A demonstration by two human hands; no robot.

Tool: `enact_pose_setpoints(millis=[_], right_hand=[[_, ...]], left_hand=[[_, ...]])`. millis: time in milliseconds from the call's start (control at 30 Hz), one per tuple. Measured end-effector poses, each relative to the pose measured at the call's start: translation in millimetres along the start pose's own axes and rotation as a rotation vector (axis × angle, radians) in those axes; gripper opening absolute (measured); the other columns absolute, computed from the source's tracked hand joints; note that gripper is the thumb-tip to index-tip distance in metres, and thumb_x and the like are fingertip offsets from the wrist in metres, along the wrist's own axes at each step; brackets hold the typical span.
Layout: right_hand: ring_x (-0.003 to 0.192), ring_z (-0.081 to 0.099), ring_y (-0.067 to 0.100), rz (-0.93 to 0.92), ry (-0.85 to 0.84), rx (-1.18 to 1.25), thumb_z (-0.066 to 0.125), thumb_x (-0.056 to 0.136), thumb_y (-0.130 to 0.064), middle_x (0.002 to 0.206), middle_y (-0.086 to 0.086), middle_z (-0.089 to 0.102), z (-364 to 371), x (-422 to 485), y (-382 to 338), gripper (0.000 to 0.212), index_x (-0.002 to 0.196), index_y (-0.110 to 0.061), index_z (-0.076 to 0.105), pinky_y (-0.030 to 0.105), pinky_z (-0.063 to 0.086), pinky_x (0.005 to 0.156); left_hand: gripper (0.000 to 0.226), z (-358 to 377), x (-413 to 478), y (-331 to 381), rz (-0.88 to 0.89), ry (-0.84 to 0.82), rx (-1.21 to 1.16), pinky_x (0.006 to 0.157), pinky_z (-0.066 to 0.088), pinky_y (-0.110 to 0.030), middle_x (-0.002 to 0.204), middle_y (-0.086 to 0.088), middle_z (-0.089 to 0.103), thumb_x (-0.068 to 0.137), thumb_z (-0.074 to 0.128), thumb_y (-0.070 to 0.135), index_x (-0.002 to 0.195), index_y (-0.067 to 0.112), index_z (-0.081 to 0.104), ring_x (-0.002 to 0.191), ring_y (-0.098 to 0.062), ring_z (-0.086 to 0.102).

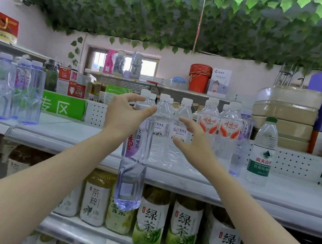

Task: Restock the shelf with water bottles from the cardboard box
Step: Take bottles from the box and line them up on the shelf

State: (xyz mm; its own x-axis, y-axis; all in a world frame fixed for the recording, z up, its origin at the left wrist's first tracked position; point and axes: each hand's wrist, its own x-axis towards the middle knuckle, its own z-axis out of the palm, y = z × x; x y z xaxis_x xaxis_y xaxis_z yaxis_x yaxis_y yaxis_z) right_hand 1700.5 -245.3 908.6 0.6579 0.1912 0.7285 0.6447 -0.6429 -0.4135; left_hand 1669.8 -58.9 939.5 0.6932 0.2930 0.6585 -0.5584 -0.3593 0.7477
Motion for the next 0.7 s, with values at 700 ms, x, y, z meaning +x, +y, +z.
enact_pose_setpoints(millis=[700], right_hand=[[0.117, 0.044, -0.006, 0.181, -0.226, 0.33, 0.067, 0.085, -0.033, 0.124, -0.016, 0.05, 12.8, -160.5, 1.8, 0.054, 0.132, -0.039, 0.041, 0.001, 0.034, 0.079]], left_hand=[[0.036, 10.2, -86.0, 33.9, -0.137, 0.075, -0.104, 0.093, 0.049, -0.046, 0.109, 0.003, 0.066, 0.058, 0.085, 0.044, 0.087, 0.028, 0.07, 0.105, -0.018, 0.062]])
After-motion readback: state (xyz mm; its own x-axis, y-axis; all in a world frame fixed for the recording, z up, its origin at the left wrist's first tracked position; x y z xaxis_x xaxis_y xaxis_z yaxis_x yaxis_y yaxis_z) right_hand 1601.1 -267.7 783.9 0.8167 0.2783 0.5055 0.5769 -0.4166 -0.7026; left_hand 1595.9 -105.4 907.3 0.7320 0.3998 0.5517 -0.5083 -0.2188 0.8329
